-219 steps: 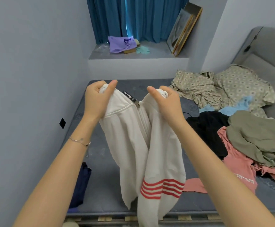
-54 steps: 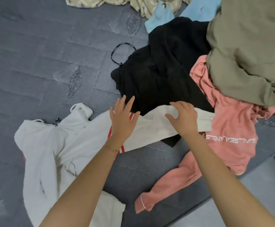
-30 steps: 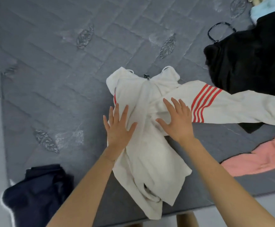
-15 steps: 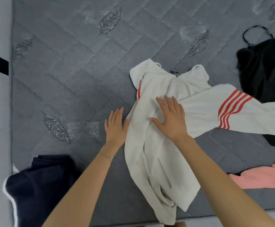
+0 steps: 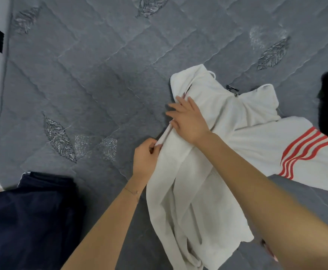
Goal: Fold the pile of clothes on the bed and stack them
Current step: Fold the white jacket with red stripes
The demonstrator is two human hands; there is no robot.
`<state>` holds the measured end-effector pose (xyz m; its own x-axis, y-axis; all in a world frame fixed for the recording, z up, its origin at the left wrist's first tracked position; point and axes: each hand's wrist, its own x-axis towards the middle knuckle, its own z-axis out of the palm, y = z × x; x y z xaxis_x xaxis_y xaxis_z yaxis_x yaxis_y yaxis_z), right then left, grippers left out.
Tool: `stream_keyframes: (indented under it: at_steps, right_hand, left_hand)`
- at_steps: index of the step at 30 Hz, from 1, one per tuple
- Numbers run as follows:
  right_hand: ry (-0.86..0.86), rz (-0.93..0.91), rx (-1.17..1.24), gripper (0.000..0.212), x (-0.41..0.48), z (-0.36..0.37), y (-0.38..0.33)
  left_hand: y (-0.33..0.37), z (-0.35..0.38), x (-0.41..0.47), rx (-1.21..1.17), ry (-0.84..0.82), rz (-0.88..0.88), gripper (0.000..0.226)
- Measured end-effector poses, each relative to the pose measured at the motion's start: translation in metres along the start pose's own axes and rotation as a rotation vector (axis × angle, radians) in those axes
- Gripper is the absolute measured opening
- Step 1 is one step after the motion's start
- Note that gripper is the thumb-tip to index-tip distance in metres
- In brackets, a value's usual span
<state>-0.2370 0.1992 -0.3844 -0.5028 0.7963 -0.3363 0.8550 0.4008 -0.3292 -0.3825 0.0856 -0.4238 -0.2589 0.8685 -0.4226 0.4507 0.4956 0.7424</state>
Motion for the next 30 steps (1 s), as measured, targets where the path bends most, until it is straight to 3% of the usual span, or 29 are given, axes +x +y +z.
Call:
stream_keyframes:
  at_steps: [7, 11, 14, 21, 26, 30]
  right_hand:
    - [-0.122, -0.011, -0.152, 0.030, 0.012, -0.005, 0.002]
    - [-0.066, -0.007, -0.043, 0.036, 0.014, -0.010, 0.005]
    - [-0.075, -0.025, 0.077, 0.044, 0.013, -0.015, 0.008]
    - [-0.167, -0.082, 0.027, 0.026, 0.013, -0.012, 0.002]
    - [-0.102, -0.069, -0.024, 0.011, 0.016, 0.001, -0.007]
    - [0.169, 0.069, 0.267, 0.007, 0.021, -0.001, -0.014]
  left_hand:
    - [0.010, -0.016, 0.005, -0.125, 0.096, -0.043, 0.019]
    - [0.021, -0.032, 0.018, -0.186, 0.144, -0.028, 0.017]
    - [0.026, -0.045, 0.028, -0.237, 0.123, -0.009, 0.010]
    - [0.022, -0.054, 0.036, -0.204, 0.004, 0.091, 0.009]
    - [0.015, -0.054, 0.035, -0.164, -0.067, 0.070, 0.015]
    - [0.008, -0.057, 0.040, -0.007, -0.160, 0.075, 0.028]
